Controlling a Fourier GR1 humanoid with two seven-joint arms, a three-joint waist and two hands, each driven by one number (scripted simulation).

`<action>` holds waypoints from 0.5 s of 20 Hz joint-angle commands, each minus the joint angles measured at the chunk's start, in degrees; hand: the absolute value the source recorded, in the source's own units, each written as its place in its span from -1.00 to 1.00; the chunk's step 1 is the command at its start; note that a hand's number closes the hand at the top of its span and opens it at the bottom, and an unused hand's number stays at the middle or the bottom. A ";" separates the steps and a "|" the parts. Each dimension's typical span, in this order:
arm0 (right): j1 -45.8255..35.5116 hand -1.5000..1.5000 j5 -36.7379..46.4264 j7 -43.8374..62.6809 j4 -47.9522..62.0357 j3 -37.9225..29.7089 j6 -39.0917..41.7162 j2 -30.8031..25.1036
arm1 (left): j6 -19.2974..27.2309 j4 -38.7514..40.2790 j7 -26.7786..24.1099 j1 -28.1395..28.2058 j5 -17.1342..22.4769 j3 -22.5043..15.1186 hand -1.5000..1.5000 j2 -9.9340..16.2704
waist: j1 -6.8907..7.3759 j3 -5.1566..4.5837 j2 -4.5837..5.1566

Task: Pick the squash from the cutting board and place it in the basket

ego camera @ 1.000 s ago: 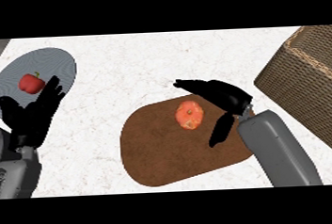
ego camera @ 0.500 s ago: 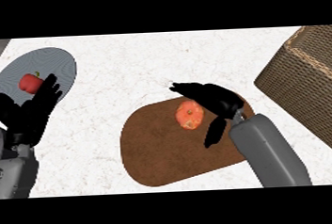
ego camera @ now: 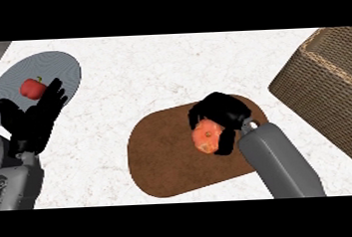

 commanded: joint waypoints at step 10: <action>2.57 1.00 0.35 40.93 2.63 -12.05 -17.42 5.73 | -0.96 -0.90 0.28 0.52 0.46 0.59 0.00 -0.14 | -0.59 0.20 0.02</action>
